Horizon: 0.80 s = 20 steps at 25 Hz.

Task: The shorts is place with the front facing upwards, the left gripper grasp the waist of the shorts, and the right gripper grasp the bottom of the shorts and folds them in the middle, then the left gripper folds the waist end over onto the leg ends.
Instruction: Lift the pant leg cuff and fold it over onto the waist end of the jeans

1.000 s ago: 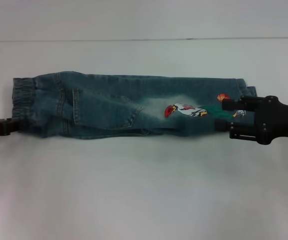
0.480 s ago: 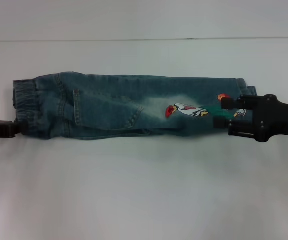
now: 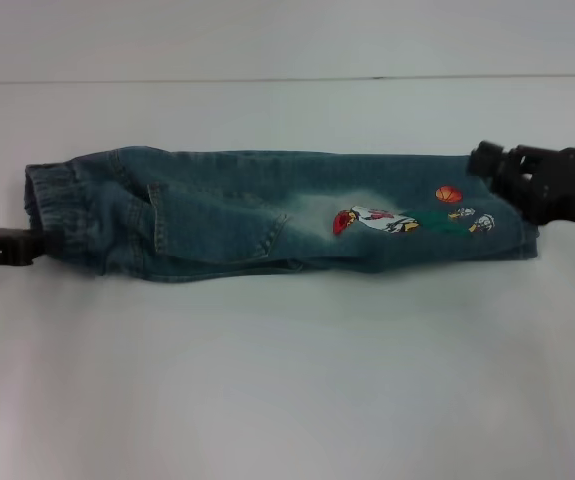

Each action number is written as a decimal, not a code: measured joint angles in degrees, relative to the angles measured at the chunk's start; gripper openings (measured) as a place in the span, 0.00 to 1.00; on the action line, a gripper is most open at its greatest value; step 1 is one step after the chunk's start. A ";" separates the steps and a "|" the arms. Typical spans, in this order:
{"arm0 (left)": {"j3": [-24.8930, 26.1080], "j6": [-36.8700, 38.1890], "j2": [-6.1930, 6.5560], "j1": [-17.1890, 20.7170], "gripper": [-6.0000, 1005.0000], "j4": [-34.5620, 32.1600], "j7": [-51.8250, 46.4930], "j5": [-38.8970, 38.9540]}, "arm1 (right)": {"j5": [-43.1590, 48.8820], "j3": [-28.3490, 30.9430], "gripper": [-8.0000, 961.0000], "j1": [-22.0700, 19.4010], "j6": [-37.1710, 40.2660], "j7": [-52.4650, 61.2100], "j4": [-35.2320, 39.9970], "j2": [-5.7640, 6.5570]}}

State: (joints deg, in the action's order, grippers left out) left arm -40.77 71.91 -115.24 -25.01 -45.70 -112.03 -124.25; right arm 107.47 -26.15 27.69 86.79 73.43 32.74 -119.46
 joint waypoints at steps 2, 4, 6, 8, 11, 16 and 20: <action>0.22 0.86 -0.17 -0.05 0.05 -0.91 -0.06 0.02 | -2.35 0.68 0.28 0.00 -2.79 -2.41 -2.80 0.01; 2.22 4.28 -0.61 -0.86 0.05 -2.99 -0.17 0.53 | -4.52 0.86 0.19 0.12 -5.33 -4.65 -5.38 -0.04; 4.46 7.68 -0.71 -1.99 0.05 -3.88 -0.19 1.80 | -6.56 0.87 0.10 0.48 -7.61 -7.40 -8.04 -0.16; 6.63 11.31 -0.72 -3.39 0.05 -4.72 -0.20 3.68 | -8.57 0.81 0.07 1.03 -9.63 -11.39 -11.65 -0.24; 8.25 15.37 -0.74 -5.20 0.05 -6.33 -0.21 7.33 | -11.33 0.80 0.02 2.16 -12.21 -16.90 -16.54 -0.35; 8.22 20.74 -0.60 -8.52 0.05 -7.04 -0.20 14.33 | -15.46 0.87 0.02 4.63 -15.75 -28.65 -25.14 -0.76; 7.98 22.03 -0.95 -11.09 0.05 -7.04 -0.21 15.04 | -16.53 0.93 0.02 7.50 -18.93 -34.68 -31.38 -0.97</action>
State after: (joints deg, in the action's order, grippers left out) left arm -32.80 93.94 -116.19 -36.10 -52.74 -112.23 -109.22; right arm 90.94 -25.22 35.19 67.86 38.76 1.36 -120.43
